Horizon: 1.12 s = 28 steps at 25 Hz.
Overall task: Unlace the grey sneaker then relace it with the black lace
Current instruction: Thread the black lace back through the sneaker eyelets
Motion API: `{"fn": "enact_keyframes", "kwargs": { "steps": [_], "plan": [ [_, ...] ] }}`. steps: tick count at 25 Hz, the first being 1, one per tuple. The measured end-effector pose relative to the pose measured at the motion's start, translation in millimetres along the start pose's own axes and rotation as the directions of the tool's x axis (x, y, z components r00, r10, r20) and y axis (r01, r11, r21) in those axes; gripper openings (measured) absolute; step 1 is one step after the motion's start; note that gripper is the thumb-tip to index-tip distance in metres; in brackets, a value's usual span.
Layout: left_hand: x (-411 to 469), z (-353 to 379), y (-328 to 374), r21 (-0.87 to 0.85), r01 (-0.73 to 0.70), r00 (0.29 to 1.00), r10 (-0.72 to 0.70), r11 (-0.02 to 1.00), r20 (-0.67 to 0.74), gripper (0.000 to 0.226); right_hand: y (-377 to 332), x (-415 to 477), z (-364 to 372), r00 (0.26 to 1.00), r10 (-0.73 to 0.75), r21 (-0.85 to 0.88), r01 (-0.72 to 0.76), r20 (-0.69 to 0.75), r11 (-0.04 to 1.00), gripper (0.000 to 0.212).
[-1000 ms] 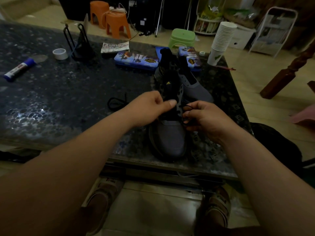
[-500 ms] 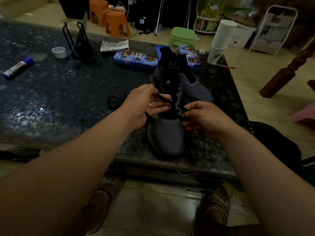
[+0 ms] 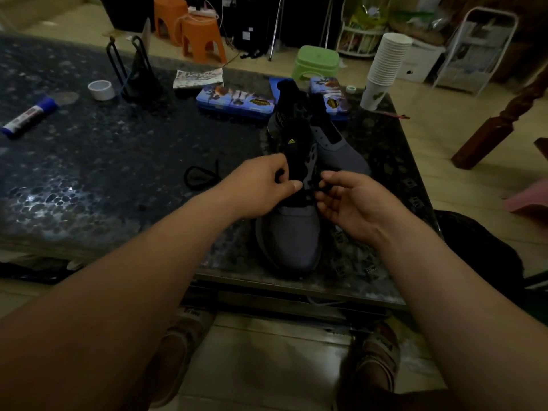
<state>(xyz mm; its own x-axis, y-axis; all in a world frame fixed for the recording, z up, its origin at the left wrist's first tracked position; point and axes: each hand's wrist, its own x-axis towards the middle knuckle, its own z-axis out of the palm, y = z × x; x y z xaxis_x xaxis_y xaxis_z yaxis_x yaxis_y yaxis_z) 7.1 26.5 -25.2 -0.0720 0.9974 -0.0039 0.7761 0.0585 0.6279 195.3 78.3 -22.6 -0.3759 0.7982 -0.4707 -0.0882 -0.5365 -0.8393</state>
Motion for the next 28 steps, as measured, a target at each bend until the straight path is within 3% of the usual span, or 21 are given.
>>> {"fn": "enact_keyframes", "kwargs": {
  "steps": [4, 9, 11, 17, 19, 21, 24, 26, 28],
  "plan": [
    [1, -7, -1, -0.059, 0.051, 0.989, -0.042, 0.997, 0.139, 0.023, -1, -1, 0, 0.997, 0.079, 0.069, -0.080, 0.021, 0.994, 0.016],
    [-2, -8, -10, -0.469, 0.221, 0.974, -0.167, 0.855, 0.153, 0.023, 0, 1, 2, 0.998, 0.061, -0.091, -0.061, 0.000, 0.994, 0.009],
    [-3, -6, -11, -0.467, 0.206, 0.978, -0.159, 0.860, 0.138, 0.022, -2, 2, 0, 1.000, 0.017, -0.170, -0.021, -0.024, 0.985, 0.009],
    [0, -2, -6, -0.352, 0.173, 0.985, -0.154, 0.920, 0.082, 0.015, -5, -1, -1, 0.996, 0.052, -0.163, -0.040, 0.067, 0.986, 0.011],
    [0, -3, -6, -0.332, 0.161, 0.987, -0.142, 0.929, 0.081, 0.015, -9, -4, -2, 0.999, -0.008, -0.269, 0.017, 0.036, 0.963, 0.011],
    [0, -5, -6, -0.313, 0.148, 0.989, -0.131, 0.938, 0.075, 0.016, -11, -5, -3, 0.993, -0.115, -0.517, 0.081, -0.033, 0.852, 0.013],
    [0, -7, -4, -0.230, 0.088, 0.996, -0.080, 0.969, 0.046, 0.019, -9, -3, 3, 0.918, -0.387, -0.841, 0.143, -0.085, 0.523, 0.013],
    [-1, -7, -1, -0.177, 0.064, 0.998, -0.063, 0.982, 0.011, 0.021, -5, -4, 11, 0.831, -0.556, -0.945, 0.152, -0.037, 0.290, 0.015],
    [-1, -5, 1, -0.209, 0.068, 0.997, -0.074, 0.976, -0.017, 0.021, -2, -5, 17, 0.766, -0.642, -0.974, 0.161, 0.021, 0.161, 0.015]
  ]
}}
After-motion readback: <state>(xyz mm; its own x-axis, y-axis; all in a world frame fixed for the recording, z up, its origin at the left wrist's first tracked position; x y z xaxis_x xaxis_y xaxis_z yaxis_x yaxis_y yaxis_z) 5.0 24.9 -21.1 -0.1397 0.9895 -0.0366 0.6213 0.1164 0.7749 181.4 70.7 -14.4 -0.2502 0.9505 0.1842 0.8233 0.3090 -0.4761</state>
